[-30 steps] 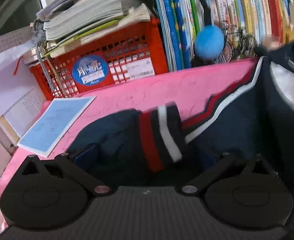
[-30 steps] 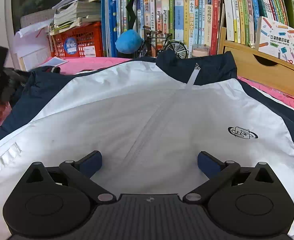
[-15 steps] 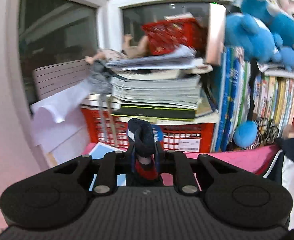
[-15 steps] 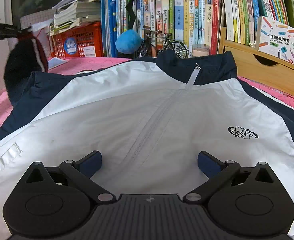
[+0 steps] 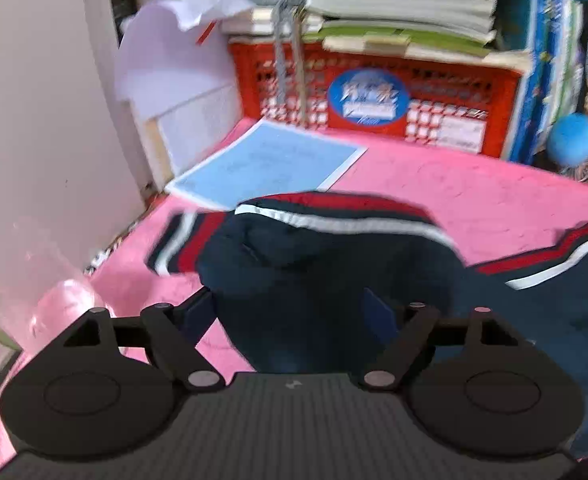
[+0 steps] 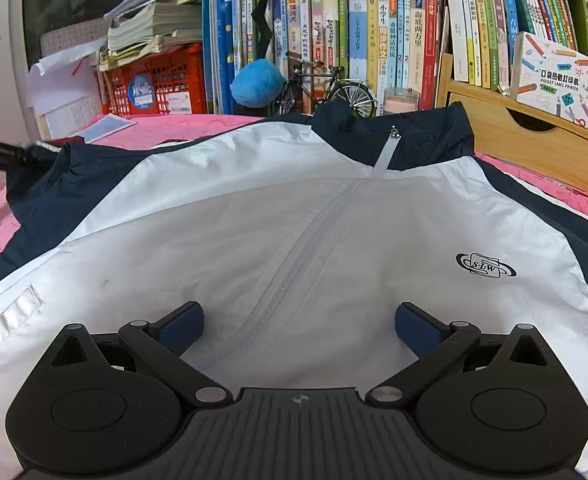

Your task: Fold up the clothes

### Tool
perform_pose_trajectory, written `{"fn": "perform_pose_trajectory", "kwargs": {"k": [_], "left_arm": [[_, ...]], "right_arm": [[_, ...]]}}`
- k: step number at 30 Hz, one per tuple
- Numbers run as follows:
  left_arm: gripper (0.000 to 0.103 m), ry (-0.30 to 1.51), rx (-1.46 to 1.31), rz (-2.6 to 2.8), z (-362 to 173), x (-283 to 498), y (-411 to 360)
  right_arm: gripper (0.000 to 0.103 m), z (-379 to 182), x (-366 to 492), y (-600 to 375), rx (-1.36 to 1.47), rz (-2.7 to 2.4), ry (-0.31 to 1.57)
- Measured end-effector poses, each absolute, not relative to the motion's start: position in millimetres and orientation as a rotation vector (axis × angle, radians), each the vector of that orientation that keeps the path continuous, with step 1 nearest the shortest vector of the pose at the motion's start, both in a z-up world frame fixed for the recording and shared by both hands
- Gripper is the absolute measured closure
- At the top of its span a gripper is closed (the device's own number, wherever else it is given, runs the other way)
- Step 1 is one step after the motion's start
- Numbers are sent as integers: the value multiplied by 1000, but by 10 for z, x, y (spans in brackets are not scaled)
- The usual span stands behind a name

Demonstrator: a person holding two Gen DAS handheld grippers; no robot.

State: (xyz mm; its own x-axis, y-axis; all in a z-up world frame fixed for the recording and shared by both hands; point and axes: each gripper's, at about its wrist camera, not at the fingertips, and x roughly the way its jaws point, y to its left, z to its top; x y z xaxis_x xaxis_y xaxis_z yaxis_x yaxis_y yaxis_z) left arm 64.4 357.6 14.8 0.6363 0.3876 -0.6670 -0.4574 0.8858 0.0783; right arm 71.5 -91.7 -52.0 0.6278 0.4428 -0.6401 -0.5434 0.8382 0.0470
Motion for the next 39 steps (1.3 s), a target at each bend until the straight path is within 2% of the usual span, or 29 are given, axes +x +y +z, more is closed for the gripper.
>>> {"fn": "perform_pose_trajectory", "kwargs": {"k": [5, 6, 7, 8, 9, 16, 20, 34, 37, 39], "left_arm": [[26, 690, -278, 518, -35, 682, 3789], [50, 663, -288, 532, -40, 677, 3809], [64, 645, -294, 544, -41, 684, 3827], [84, 637, -305, 542, -24, 711, 3851], [97, 624, -303, 530, 45, 756, 3861], [98, 360, -117, 602, 1112, 1002, 3886], [97, 308, -52, 647, 1399, 1102, 4013], [95, 643, -55, 728, 201, 1635, 4421], [91, 656, -86, 730, 54, 1676, 4487], [83, 665, -60, 735, -22, 1690, 4470]], "right_arm": [[0, -521, 715, -920, -157, 568, 689], [0, -522, 714, -920, -157, 568, 689], [0, -522, 713, -919, -157, 567, 690], [0, -522, 713, -919, -158, 567, 690], [0, -522, 713, -919, -158, 566, 690], [0, -522, 712, -917, -158, 566, 691], [0, -524, 702, -913, -157, 565, 691], [0, -511, 700, -912, -157, 564, 693], [0, -504, 702, -915, -156, 564, 695], [0, -502, 701, -917, -157, 564, 695]]}}
